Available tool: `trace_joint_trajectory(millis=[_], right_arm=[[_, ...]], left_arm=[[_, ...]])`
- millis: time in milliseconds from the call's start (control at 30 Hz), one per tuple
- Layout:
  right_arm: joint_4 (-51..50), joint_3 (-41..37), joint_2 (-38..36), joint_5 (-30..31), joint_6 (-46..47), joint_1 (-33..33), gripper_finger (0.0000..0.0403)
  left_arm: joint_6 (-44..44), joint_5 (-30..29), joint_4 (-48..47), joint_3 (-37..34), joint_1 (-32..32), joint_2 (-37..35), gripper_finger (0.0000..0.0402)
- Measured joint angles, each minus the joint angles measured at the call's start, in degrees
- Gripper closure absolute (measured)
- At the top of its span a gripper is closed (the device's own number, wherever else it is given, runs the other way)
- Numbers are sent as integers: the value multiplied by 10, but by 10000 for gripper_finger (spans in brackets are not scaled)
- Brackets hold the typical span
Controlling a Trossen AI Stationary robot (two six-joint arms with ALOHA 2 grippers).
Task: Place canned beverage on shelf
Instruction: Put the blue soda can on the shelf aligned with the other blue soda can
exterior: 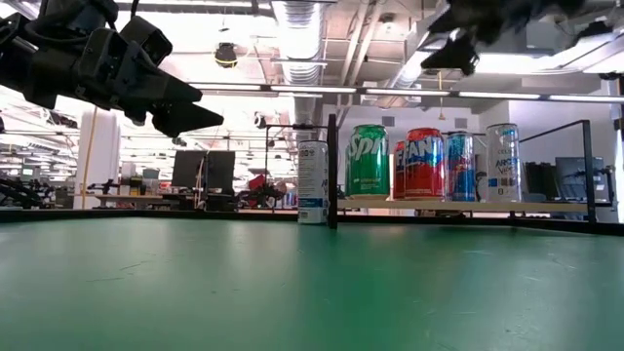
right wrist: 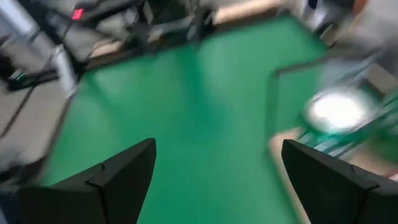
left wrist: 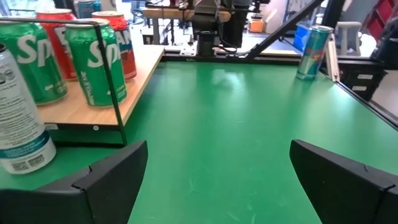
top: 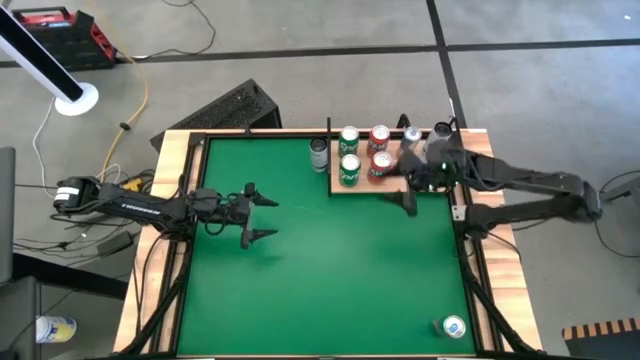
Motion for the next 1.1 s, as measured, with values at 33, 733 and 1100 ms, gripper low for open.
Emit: trace_joint_trajectory(millis=[33,733,1100], right_arm=[[-39,22,7,17,24,34,33],[-545,344,302,12,939,528,35],[-540,372,375,-95,1147,628,35]], left_arm=[[4,5,0,0,0,0,24],[105,92,0,0,0,0,24],[95,137,-5,0,0,0,24]])
